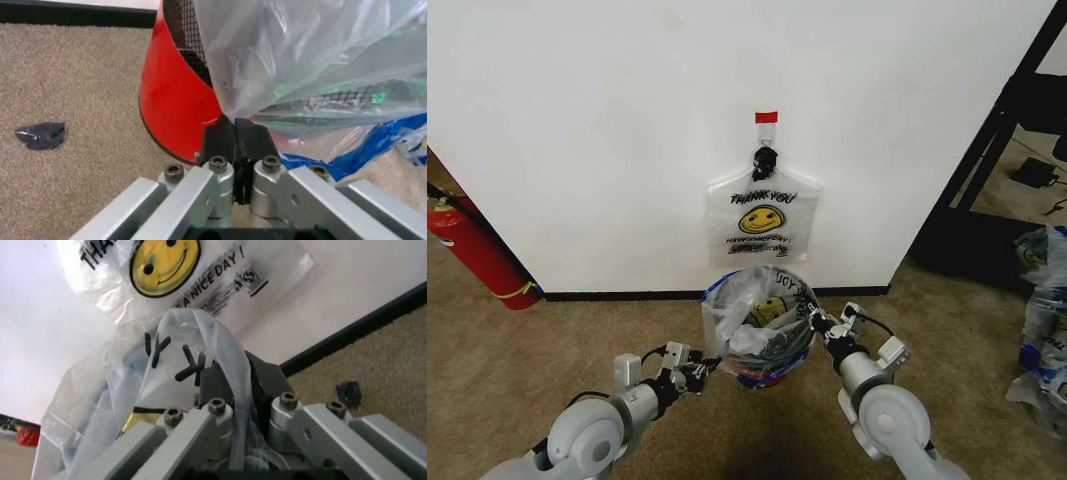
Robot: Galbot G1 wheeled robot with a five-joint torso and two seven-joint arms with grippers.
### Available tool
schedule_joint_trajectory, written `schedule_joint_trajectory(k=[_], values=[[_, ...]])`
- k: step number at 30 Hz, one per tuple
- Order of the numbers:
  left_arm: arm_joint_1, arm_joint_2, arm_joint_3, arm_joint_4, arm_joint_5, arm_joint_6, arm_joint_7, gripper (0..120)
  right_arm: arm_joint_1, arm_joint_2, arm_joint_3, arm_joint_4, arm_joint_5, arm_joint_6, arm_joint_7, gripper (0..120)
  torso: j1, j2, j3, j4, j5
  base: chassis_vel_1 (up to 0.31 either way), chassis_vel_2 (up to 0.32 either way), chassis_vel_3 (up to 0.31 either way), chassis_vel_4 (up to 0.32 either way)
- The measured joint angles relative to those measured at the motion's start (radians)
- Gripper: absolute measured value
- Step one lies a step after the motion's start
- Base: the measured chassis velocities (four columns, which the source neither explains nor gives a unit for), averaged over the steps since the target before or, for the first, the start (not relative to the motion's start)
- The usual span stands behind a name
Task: Pick up the garbage bag from the wall and place it over the trash bin.
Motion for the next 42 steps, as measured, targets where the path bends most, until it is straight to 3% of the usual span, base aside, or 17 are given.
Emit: schedule_joint_trajectory(k=[11, 16, 18, 22, 24, 27, 36, 40, 42], values=[[0.024, 0.019, -0.013, -0.038, 0.051, 0.020, -0.015, 2, -0.002, -0.007, -0.019, -0.021, -0.021, -0.001, -0.024, 2, 0.000, 0.000, 0.000, 0.0004, 0.0006, 0.000, 0.000, 0.000, 0.000], [0.045, 0.055, -0.040, -0.109, 0.117, 0.036, -0.046, 23, 0.013, 0.000, -0.017, -0.049, -0.038, 0.004, -0.027, 2, 0.000, 0.000, 0.000, -0.0001, 0.0004, 0.000, 0.000, 0.000, 0.000], [0.048, 0.059, -0.042, -0.115, 0.122, 0.038, -0.049, 26, 0.014, 0.001, -0.017, -0.050, -0.038, 0.004, -0.027, 2, 0.000, 0.000, 0.000, -0.0001, 0.0002, 0.000, 0.000, 0.000, 0.000], [0.062, 0.064, -0.043, -0.136, 0.171, 0.048, -0.065, 45, 0.018, 0.004, -0.012, -0.056, -0.042, 0.007, -0.027, 2, 0.000, 0.000, 0.000, -0.0001, -0.0001, 0.000, 0.000, 0.000, 0.000], [0.064, 0.065, -0.043, -0.139, 0.176, 0.049, -0.066, 46, 0.018, 0.003, -0.010, -0.056, -0.042, 0.007, -0.027, 2, 0.000, 0.000, 0.000, -0.0001, -0.0002, 0.000, 0.000, 0.000, 0.000], [0.072, 0.076, -0.058, -0.144, 0.192, 0.050, -0.069, 62, 0.019, -0.001, -0.003, -0.060, -0.042, 0.010, -0.027, 2, 0.000, 0.000, 0.000, 0.0000, 0.0000, 0.000, 0.000, 0.000, 0.000], [0.053, 0.080, -0.182, -0.208, 0.126, 0.052, -0.170, 94, 0.020, 0.007, -0.001, -0.075, -0.058, 0.014, -0.031, 2, 0.000, 0.000, 0.000, 0.0001, -0.0001, 0.000, 0.000, 0.000, 0.000], [0.012, 0.092, -0.187, -0.241, 0.103, 0.072, -0.199, 94, 0.019, 0.011, -0.005, -0.076, -0.071, 0.015, -0.036, 2, 0.000, 0.000, 0.000, 0.0002, 0.0000, 0.000, 0.000, 0.000, 0.000], [-0.080, 0.122, -0.150, -0.279, 0.066, 0.122, -0.230, 86, 0.018, 0.018, -0.008, -0.079, -0.089, 0.017, -0.038, 2, 0.000, 0.000, 0.000, -0.0001, -0.0001, 0.000, 0.000, 0.000, 0.000]])
